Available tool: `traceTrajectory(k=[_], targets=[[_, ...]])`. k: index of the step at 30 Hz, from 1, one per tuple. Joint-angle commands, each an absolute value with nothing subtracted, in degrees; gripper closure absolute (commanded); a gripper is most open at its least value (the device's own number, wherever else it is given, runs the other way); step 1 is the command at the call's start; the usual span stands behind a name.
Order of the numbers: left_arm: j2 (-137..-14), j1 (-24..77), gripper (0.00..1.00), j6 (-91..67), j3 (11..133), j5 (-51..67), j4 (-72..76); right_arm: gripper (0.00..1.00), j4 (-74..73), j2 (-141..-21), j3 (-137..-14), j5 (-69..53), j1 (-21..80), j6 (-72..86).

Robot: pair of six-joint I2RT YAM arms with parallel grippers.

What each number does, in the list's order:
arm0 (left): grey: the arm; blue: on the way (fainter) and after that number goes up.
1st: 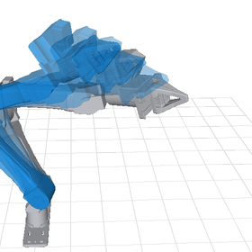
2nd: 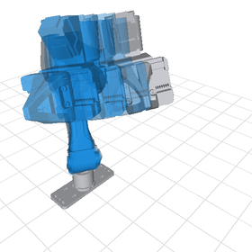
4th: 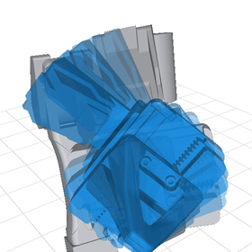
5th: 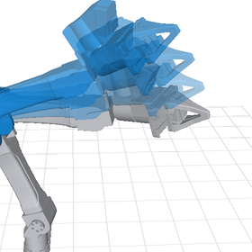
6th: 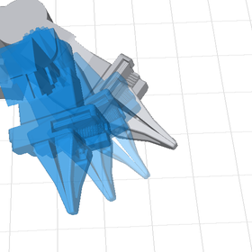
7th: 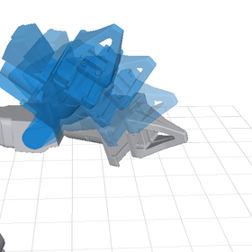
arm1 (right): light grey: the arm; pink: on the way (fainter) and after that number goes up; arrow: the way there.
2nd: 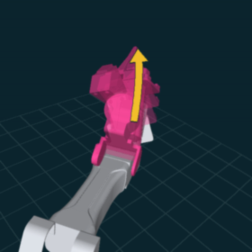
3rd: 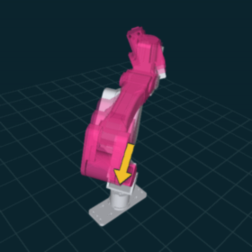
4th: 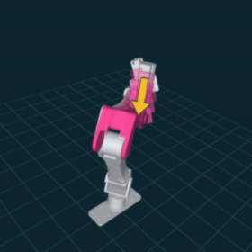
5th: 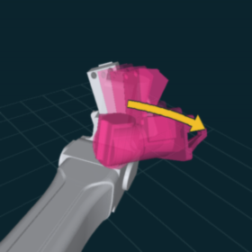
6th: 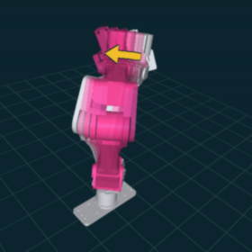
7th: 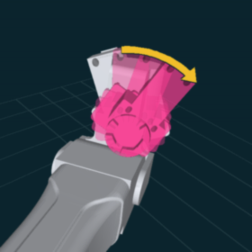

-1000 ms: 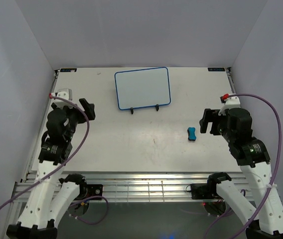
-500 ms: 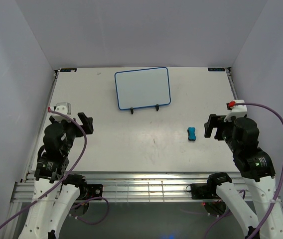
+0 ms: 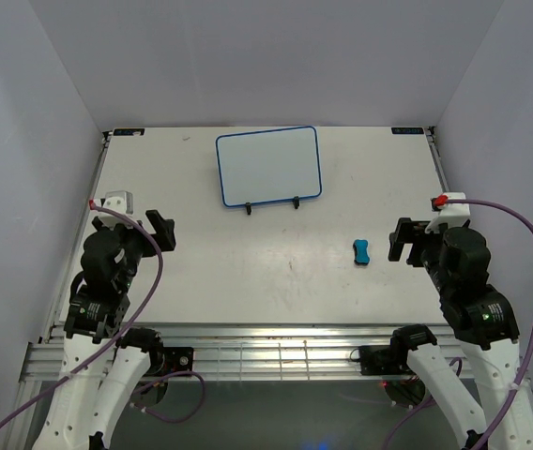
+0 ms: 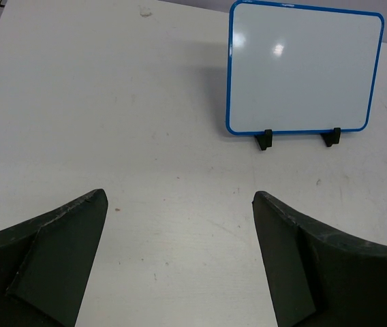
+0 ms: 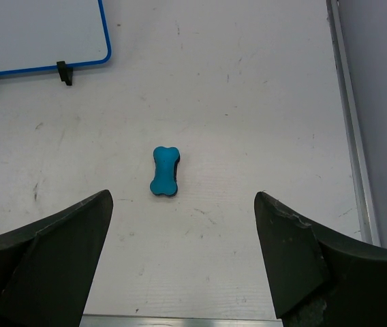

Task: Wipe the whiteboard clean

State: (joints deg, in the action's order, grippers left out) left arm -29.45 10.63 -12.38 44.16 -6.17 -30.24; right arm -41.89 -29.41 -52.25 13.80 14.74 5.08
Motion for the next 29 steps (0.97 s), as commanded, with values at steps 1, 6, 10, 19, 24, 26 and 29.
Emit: traceTrajectory(k=[1, 6, 10, 19, 24, 26, 29], targets=[[-29.62, 10.9, 0.02, -12.92, 46.32, -5.71, -30.85, 0.1, -39.81, -28.65, -52.65, 14.59, 14.77, 4.13], [-29.36, 10.9, 0.02, -13.1, 46.49, -5.1, -30.85, 0.1, -39.11, -28.3, -51.51, 14.85, 14.76, 4.31], [-28.48, 10.99, 0.02, -12.83, 46.76, -3.87, -30.85, 0.1, -38.06, -27.6, -50.36, 15.21, 14.76, 3.78], [-27.6, 10.9, 0.02, -12.22, 46.85, -2.81, -31.11, 0.1, -38.5, -26.89, -50.19, 15.56, 14.68, 3.6], [-27.77, 10.9, 0.02, -11.69, 46.67, -2.9, -31.11, 0.1, -38.41, -27.07, -50.19, 15.21, 14.77, 3.52], [-27.6, 10.9, 0.02, -11.78, 46.49, -3.16, -31.11, 0.1, -38.5, -27.25, -50.36, 15.38, 14.76, 3.52], [-27.33, 10.9, 0.02, -11.69, 46.32, -3.16, -31.55, 0.1, -38.5, -27.42, -50.54, 15.38, 14.77, 3.69]])
